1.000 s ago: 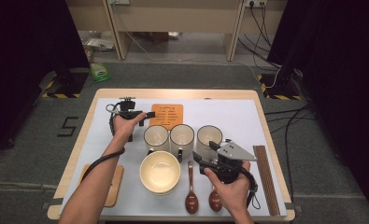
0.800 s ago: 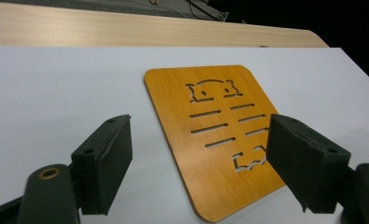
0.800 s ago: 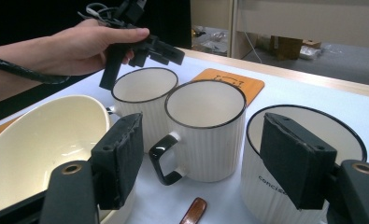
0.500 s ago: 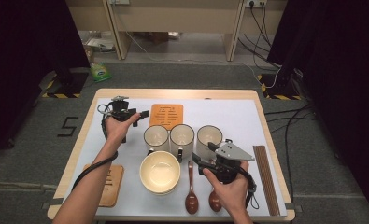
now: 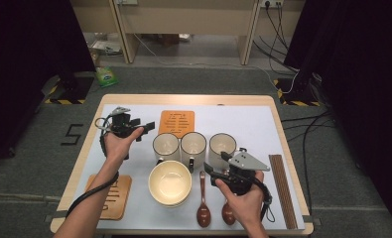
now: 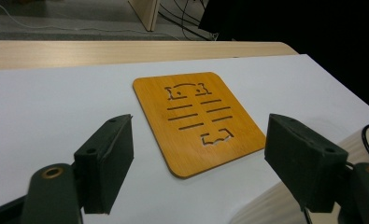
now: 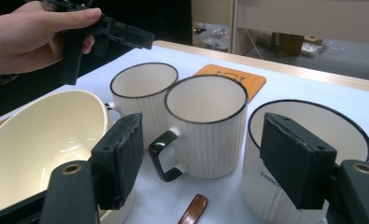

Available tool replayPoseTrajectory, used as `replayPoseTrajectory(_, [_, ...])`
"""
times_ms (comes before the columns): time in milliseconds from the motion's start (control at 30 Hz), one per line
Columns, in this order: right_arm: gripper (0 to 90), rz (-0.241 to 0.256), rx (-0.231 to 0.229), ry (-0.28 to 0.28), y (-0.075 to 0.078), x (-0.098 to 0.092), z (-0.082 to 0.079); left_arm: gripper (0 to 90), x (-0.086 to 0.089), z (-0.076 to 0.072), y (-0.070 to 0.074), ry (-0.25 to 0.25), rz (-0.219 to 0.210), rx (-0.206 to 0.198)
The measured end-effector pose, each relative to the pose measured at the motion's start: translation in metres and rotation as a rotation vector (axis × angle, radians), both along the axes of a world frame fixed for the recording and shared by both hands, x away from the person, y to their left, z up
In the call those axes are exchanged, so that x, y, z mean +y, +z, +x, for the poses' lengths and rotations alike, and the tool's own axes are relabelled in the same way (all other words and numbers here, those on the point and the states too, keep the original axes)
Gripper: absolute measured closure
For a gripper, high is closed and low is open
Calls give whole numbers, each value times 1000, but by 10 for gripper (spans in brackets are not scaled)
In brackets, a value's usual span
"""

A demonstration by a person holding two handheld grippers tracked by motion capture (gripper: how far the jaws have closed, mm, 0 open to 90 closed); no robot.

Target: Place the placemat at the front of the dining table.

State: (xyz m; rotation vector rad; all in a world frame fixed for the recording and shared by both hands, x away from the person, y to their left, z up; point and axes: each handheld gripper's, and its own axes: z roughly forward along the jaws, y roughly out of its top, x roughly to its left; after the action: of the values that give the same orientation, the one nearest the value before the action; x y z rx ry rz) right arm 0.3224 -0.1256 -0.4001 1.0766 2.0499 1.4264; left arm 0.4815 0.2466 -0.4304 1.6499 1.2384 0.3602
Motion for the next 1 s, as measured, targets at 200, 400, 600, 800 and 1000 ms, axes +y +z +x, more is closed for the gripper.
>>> replayPoseTrajectory(200, [307, 1, -3, -5, 0, -2, 1, 236, 5, -9, 5, 33, -15, -26])
replayPoseTrajectory(400, [307, 1, 0, -4, -1, -3, 1, 231, 5, -23, 10, 4, -32, -41])
replayPoseTrajectory(600, [306, 5, 4, -8, -1, -4, 1, 233, -2, -38, 15, -26, -38, -60])
replayPoseTrajectory(800, [306, 4, 4, -9, -2, -5, 2, 237, -9, -52, 18, -58, -34, -78])
replayPoseTrajectory(1000, [306, 9, 6, -14, -1, -6, 2, 243, -15, -64, 18, -81, -23, -101])
